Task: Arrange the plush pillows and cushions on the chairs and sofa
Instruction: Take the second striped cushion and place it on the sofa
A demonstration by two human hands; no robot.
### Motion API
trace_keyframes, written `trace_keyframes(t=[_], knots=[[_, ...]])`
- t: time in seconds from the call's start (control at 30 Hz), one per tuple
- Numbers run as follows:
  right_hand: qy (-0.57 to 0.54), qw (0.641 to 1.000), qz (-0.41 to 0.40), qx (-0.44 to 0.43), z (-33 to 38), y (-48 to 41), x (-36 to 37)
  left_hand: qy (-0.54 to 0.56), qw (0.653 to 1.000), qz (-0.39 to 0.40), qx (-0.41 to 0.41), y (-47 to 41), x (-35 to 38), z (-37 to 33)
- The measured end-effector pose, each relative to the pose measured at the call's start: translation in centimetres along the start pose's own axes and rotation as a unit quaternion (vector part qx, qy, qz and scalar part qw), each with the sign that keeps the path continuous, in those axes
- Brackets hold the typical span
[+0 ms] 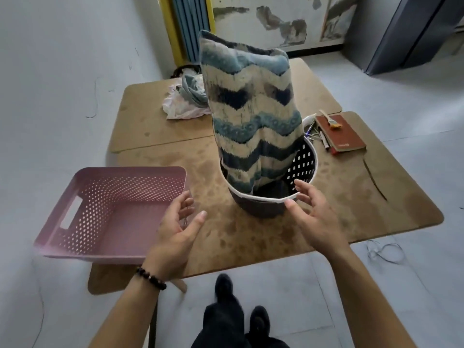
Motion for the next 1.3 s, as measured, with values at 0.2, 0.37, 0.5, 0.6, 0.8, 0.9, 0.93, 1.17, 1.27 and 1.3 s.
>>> trace_keyframes(t=[0.2, 0.37, 0.5, 0.6, 0.8, 0.9, 0.93, 1.17, 1.27, 1.3], knots=[[0.081, 0.993, -0.078, 0.047, -2.6, -8.4, -0.1, -0.033, 0.998, 0.044, -0.015, -11.2, 3.9, 0.0], [0.076, 0.965, -0.177, 0.179, -6.3, -12.7, 0.4, 0.05, 0.997, 0.019, -0.05, -20.4, 5.8, -2.0], [-0.068, 0.941, -0.215, 0.254, -8.5, -13.4, 1.7, 0.133, 0.987, 0.091, -0.021, -25.1, 8.9, -3.6], [-0.084, 0.933, -0.233, 0.261, -8.3, -13.2, 2.3, 0.136, 0.988, 0.067, 0.005, -25.1, 10.4, -4.2], [-0.079, 0.925, -0.266, 0.26, -7.5, -12.9, 3.4, 0.258, 0.966, -0.018, 0.024, -22.6, 10.2, -5.6], [-0.069, 0.928, -0.277, 0.239, -6.9, -13.0, 3.5, 0.277, 0.956, -0.057, 0.077, -21.2, 8.4, -8.2], [-0.072, 0.93, -0.279, 0.23, -6.6, -13.1, 3.5, 0.283, 0.951, -0.067, 0.1, -20.8, 7.8, -9.3], [-0.132, 0.95, -0.199, 0.202, -4.9, -12.8, 2.9, 0.302, 0.913, -0.108, 0.252, -16.4, 1.9, -17.3], [-0.201, 0.952, -0.215, 0.085, -0.1, -12.4, -1.0, 0.295, 0.903, -0.116, 0.289, -13.6, -0.4, -19.5], [-0.226, 0.95, -0.213, 0.031, 2.0, -12.1, -2.7, 0.293, 0.899, -0.12, 0.302, -12.6, -1.0, -20.1]])
Point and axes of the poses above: each hand's wrist, its own y-axis away from the middle knuckle, its own x-axis out of the palm, z = x × y, the point moved 6 cm from there along -y, towards the middle knuckle, and after that the axes turned 2 degrees about y, right-handed, at the moved point
